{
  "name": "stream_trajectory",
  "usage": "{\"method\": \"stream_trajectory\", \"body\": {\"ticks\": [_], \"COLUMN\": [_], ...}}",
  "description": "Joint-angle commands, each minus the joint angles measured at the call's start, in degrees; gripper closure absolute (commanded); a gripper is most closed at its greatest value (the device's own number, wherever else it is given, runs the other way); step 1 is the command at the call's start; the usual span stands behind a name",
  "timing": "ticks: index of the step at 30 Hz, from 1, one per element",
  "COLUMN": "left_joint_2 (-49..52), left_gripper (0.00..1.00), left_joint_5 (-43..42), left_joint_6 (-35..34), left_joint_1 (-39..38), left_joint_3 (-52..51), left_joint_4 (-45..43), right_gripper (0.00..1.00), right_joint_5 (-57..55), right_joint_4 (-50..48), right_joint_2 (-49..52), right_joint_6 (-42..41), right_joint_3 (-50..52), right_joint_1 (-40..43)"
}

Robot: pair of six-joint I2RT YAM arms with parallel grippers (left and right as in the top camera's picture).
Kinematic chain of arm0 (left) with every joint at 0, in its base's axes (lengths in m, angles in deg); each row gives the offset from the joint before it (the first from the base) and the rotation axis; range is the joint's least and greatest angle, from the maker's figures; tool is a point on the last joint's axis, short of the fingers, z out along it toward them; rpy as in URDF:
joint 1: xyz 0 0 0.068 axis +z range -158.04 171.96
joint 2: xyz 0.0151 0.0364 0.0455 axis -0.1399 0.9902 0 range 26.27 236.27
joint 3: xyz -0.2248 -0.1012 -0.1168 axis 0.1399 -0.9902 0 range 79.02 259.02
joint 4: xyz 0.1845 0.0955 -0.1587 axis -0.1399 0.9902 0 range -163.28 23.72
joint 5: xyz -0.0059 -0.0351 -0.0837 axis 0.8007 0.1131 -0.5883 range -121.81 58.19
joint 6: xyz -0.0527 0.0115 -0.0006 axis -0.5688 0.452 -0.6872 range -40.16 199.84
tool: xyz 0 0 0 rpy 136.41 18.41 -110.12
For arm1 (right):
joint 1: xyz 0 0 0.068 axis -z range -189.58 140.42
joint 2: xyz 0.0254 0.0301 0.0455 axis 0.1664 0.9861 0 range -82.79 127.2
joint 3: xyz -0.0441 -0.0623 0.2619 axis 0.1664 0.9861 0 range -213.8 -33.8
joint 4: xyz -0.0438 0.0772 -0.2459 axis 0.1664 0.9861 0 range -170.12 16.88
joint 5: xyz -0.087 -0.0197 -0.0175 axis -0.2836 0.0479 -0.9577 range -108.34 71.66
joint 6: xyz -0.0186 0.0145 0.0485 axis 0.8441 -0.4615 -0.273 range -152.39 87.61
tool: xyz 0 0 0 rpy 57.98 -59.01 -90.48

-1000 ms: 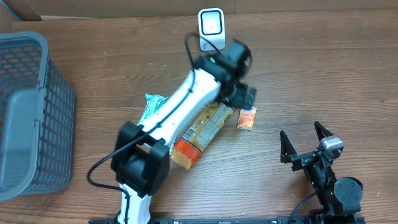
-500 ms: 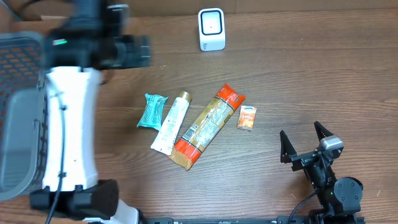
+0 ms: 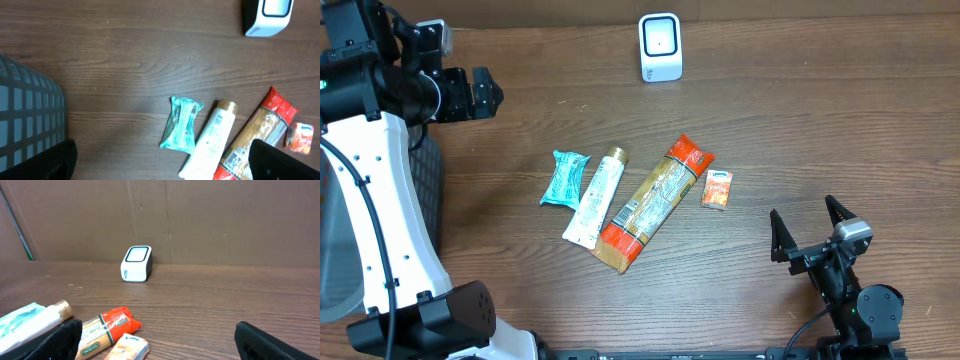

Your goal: Scan the item barcode

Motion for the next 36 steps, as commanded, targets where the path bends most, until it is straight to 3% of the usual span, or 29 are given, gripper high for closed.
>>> {"method": "stream_trajectory", "body": {"ticks": [1,12,27,36], "left_joint_2": [-0.44,-9.27,-36.17,-36.17], "left_gripper": [0.0,0.0,0.0,0.0], "left_joint_5": [-1.11,-0.7,2.16,7.69], "left_joint_6": [1.86,2.27,0.79,0.83], "left_joint_1": [0.35,0.33,0.35,0.35], "left_joint_3": [0.02,-2.8,-38.75,-45.42], "left_joint_4": [0.59,0.85,-25.14,-27.12], "right_gripper": [0.0,0.0,0.0,0.0], "right_joint_5": [-0.31,-0.31,-0.31,-0.31], "right_joint_4": [-0.31,-0.28,-0.31,-0.28], "right_joint_2": [-0.55,-0.57,-0.55,-0.55], "right_joint_6": [-0.24,-0.24,-0.24,-0.24], "right_joint_3": [0.61,0.61,0.61,0.61], "right_joint_1": [-0.48,-0.48,-0.48,-0.48]}}
